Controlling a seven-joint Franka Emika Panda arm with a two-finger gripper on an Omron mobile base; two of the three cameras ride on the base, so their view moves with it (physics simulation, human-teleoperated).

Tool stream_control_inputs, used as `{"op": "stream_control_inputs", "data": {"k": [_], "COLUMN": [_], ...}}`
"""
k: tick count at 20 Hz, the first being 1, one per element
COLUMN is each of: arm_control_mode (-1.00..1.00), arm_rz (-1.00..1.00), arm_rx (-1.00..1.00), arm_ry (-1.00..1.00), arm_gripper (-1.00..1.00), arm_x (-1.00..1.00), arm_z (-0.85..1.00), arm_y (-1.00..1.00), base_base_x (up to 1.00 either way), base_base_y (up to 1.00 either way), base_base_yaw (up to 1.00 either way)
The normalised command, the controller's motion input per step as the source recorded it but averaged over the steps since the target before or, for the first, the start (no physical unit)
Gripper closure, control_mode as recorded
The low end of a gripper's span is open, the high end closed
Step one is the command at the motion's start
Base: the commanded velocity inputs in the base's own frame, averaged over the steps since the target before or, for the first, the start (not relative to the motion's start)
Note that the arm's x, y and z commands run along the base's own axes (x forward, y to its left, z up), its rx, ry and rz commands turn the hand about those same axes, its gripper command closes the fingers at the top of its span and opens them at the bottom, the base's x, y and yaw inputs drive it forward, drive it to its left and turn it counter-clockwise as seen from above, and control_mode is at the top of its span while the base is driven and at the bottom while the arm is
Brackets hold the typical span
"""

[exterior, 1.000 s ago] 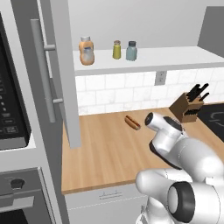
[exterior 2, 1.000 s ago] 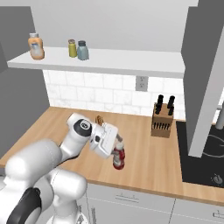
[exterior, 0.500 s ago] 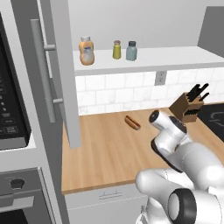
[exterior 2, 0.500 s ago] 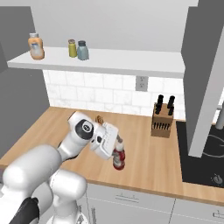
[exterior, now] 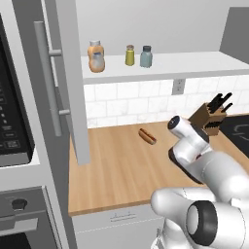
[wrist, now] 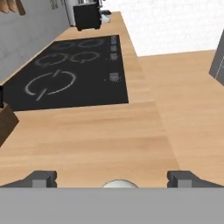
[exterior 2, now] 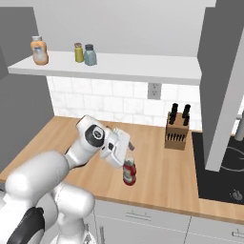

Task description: Put the shaker and condiment bottle from the counter next to their counterparts in the cabinet.

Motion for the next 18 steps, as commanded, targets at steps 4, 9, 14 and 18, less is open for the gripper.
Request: {"op": "stream_control_inputs", "data": {"k": [4, 9, 14, 18], "arm_control_mode": [-1.00, -1.00, -1.00, -1.00], "arm_rz": [0.00, 0.00, 0.00, 0.00], "arm_rx": [-0.42, -0.10, 0.00, 0.00], "arm_ry": [0.00, 0.00, 0.00, -0.01], "arm_gripper": [-1.00, -1.00, -1.00, -1.00], "arm_x": [0.00, 0.00, 0.00, -0.08], "arm_z": [-0.78, -0.11, 0.00, -0.01], "arm_y": [0.04, 0.00, 0.03, 0.01], "base_base_x": [0.00, 0.00, 0.00, 0.00], "base_base_y": [0.00, 0.00, 0.00, 0.00], "base_base_yaw": [0.00, 0.00, 0.00, 0.00]}}
